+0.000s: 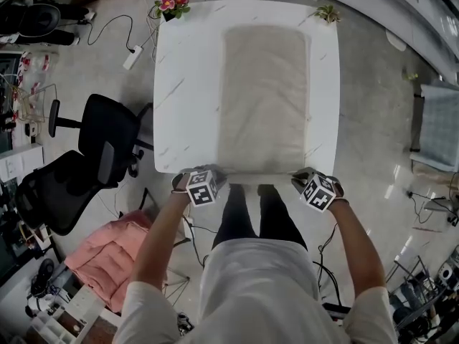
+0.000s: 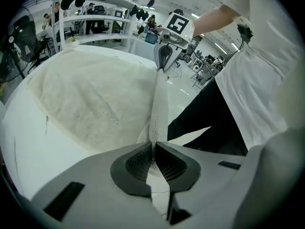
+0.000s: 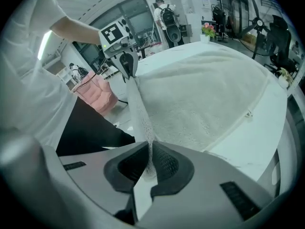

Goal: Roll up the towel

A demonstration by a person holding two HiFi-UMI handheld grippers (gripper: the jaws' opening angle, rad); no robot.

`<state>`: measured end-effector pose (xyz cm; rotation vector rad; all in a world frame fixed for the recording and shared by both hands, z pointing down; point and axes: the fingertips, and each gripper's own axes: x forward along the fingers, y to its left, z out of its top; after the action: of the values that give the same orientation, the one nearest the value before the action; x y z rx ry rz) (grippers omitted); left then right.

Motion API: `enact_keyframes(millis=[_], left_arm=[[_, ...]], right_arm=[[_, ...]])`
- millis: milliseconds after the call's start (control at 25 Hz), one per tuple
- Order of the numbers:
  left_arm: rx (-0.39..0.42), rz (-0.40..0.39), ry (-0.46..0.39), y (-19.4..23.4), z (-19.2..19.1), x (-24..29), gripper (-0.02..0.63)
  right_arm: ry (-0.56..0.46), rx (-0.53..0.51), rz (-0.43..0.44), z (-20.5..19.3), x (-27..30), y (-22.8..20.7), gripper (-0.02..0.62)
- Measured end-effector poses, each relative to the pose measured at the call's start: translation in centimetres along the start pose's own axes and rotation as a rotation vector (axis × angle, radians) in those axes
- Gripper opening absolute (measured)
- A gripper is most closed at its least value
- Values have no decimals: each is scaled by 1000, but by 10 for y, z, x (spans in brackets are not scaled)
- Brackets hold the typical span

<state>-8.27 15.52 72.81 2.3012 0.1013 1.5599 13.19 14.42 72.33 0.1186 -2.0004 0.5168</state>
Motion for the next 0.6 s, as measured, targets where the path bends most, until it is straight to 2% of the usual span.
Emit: enact_keyframes(millis=[120,240,280,400,480,600], left_arm=[[2,67,-4,20,4,-2,43],[32,197,-12,42,8,-6,57],[42,241,-14,47,9,-7,79],[45,345,-22,61,9,-9,152],[14,384,-36,69,7,-11,194],[-52,385,-57,75,2,-6,218]], right_arm=[[-5,4,-30,6,1,-16,38],[-9,-12,-101,12,1,-32,49],[-14,-19,-133,14,1,-38,65],[-33,-17,-222,16,-3,-54,165],[-49,9,-258,16,-4,-62,188],[-58,30,-282,16,0,-68,198]])
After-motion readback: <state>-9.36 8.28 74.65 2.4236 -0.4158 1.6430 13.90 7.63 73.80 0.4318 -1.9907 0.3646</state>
